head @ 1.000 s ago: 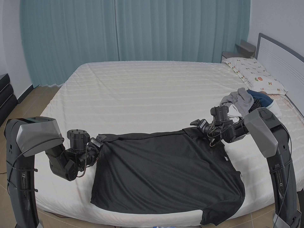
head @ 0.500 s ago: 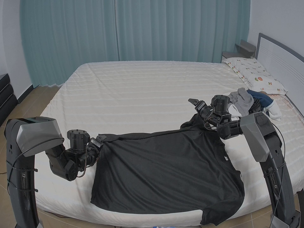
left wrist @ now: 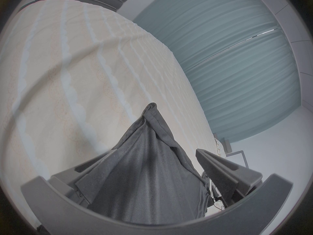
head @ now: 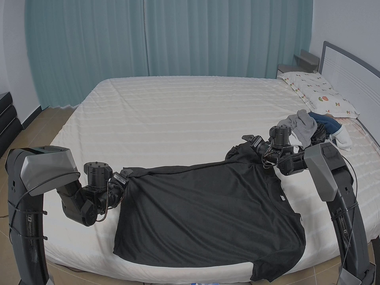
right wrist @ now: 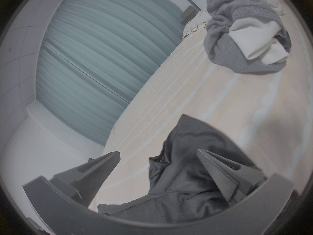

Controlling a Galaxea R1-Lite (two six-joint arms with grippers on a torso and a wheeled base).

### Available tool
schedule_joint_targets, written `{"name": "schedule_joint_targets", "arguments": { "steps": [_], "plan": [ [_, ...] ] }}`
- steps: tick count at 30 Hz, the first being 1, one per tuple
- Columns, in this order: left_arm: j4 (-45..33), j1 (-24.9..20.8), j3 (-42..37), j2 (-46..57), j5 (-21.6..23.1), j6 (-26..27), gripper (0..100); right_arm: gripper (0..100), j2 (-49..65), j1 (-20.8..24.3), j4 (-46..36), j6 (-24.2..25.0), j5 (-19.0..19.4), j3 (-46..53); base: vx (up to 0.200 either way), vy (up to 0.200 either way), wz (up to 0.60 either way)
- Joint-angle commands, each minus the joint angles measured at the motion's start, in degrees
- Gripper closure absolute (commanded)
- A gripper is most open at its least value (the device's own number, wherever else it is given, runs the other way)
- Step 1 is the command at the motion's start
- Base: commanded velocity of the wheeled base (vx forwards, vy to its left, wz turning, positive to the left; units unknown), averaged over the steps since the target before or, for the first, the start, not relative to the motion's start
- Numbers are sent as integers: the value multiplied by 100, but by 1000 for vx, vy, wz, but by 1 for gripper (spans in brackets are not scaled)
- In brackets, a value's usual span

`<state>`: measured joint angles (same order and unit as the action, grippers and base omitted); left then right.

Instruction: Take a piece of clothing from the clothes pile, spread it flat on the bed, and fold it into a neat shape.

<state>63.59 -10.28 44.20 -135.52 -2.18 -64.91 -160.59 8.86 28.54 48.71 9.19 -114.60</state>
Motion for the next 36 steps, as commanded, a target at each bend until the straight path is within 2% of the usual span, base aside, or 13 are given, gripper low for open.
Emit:
{"name": "schedule_joint_targets", "arguments": {
  "steps": [1, 5, 12, 35, 36],
  "plan": [
    [5, -1, 1, -9, -2, -4, 0, 0, 107, -218, -85, -169, 65, 1, 0, 0, 0],
    [5, -1, 1, -9, -2, -4, 0, 0, 36, -368, -200, -327, 188, 1, 0, 0, 0],
    [5, -1, 1, -9, -2, -4, 0, 0, -166, -464, -217, -530, 188, 1, 0, 0, 0],
    [5, -1, 9, -9, -2, -4, 0, 0, -456, -500, -208, -582, 346, 1, 0, 0, 0],
    [5, -1, 9, -9, -2, -4, 0, 100, -456, -508, -200, -582, 346, 1, 0, 0, 0]
  ]
}}
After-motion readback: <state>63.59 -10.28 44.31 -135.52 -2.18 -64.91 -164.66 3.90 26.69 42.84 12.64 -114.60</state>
